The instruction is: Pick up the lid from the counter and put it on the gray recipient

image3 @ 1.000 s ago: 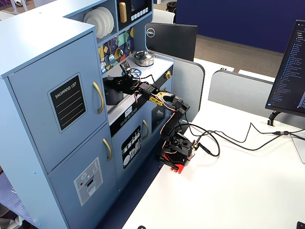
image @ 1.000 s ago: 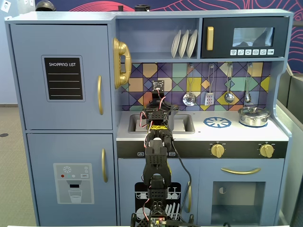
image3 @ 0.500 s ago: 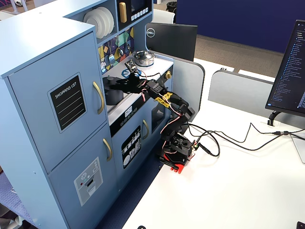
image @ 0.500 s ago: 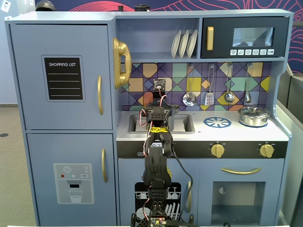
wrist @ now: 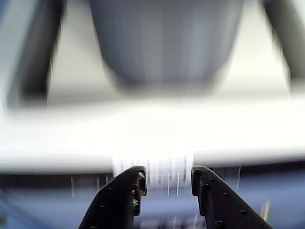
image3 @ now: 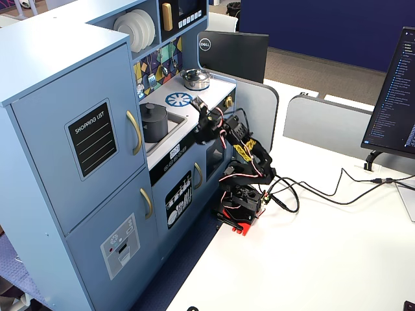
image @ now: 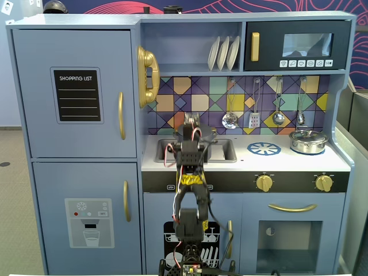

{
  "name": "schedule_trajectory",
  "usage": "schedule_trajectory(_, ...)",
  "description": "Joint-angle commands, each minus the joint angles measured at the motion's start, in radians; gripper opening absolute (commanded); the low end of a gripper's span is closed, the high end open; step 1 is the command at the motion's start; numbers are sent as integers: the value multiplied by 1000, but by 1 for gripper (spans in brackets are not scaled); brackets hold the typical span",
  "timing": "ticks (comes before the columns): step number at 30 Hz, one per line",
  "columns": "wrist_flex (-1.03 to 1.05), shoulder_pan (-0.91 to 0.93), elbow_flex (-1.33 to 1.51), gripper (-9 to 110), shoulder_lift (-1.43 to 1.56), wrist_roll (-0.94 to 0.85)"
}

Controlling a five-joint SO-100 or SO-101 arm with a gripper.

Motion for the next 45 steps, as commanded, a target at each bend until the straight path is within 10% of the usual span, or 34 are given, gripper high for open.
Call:
schedule_trajectory(1, 31, 51, 141, 0, 112, 32)
schedule_trajectory(17, 12, 20, 923, 0, 393, 123)
schedule_trajectory(45, 273, 58, 966, 6, 397, 64)
